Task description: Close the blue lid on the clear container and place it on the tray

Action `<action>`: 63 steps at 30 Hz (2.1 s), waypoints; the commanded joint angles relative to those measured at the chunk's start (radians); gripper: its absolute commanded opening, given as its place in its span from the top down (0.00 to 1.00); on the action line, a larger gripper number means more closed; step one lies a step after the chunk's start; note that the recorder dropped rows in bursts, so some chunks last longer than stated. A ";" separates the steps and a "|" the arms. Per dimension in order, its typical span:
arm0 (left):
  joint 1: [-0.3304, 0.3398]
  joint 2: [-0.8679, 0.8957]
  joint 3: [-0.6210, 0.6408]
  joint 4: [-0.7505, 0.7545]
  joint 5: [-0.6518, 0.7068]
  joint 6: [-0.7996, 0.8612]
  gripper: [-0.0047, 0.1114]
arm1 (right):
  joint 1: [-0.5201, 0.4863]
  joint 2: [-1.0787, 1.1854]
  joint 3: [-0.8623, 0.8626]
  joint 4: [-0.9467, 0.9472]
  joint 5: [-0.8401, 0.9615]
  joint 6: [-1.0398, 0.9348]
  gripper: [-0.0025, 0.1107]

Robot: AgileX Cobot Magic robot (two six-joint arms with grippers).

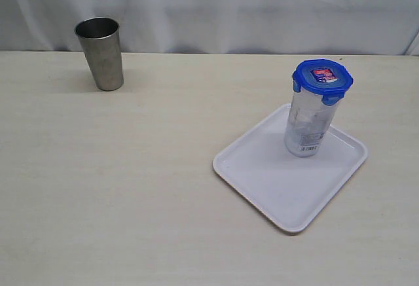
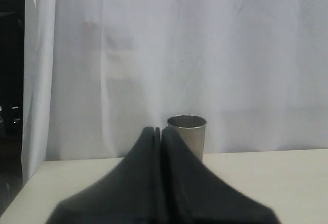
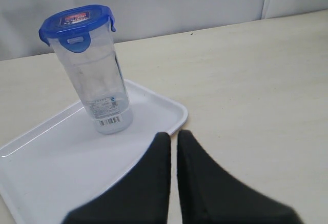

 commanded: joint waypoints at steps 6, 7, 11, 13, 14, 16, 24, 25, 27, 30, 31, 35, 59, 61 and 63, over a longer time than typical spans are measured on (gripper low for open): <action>0.012 -0.011 0.020 0.077 -0.021 0.023 0.96 | -0.001 -0.005 0.002 0.000 -0.004 0.001 0.94; 0.021 -0.017 0.020 0.071 -0.018 0.027 0.96 | -0.001 -0.005 0.002 0.000 -0.004 0.001 0.94; 0.059 -0.017 0.020 0.024 -0.001 0.050 0.96 | -0.001 -0.005 0.002 0.000 -0.004 0.001 0.94; 0.074 -0.017 0.020 -0.026 0.023 0.095 0.96 | -0.001 -0.005 0.002 0.000 -0.004 0.001 0.94; 0.074 -0.017 0.020 -0.024 0.058 0.107 0.96 | -0.001 -0.005 0.002 0.000 -0.004 0.001 0.94; 0.074 -0.017 0.020 -0.020 0.095 0.107 0.96 | -0.001 -0.005 0.002 0.000 -0.004 0.001 0.94; 0.074 -0.017 0.020 0.014 0.330 0.100 0.96 | -0.001 -0.005 0.002 0.000 -0.004 0.001 0.94; 0.074 -0.017 0.020 0.014 0.353 0.090 0.96 | -0.001 -0.005 0.002 0.000 -0.004 0.001 0.94; 0.074 -0.017 0.020 0.014 0.353 0.042 0.96 | -0.001 -0.005 0.002 0.000 -0.004 0.001 0.94; 0.074 -0.017 0.020 0.014 0.353 0.033 0.96 | -0.001 -0.005 0.002 0.000 -0.004 0.001 0.94; 0.074 -0.017 0.020 0.019 0.353 0.033 0.96 | -0.001 -0.005 0.002 0.000 -0.004 0.001 0.94; 0.074 -0.017 0.020 0.024 0.353 0.033 0.96 | -0.001 -0.005 0.002 0.000 -0.004 0.001 0.94; 0.074 -0.017 0.020 0.029 0.351 0.033 0.96 | -0.001 -0.005 0.002 0.000 -0.004 0.001 0.94; 0.074 -0.017 0.020 0.029 0.351 0.033 0.96 | -0.001 -0.005 0.002 0.000 -0.004 0.001 0.94; 0.074 -0.017 0.020 0.029 0.351 0.033 0.96 | -0.001 -0.005 0.002 0.000 -0.004 0.001 0.94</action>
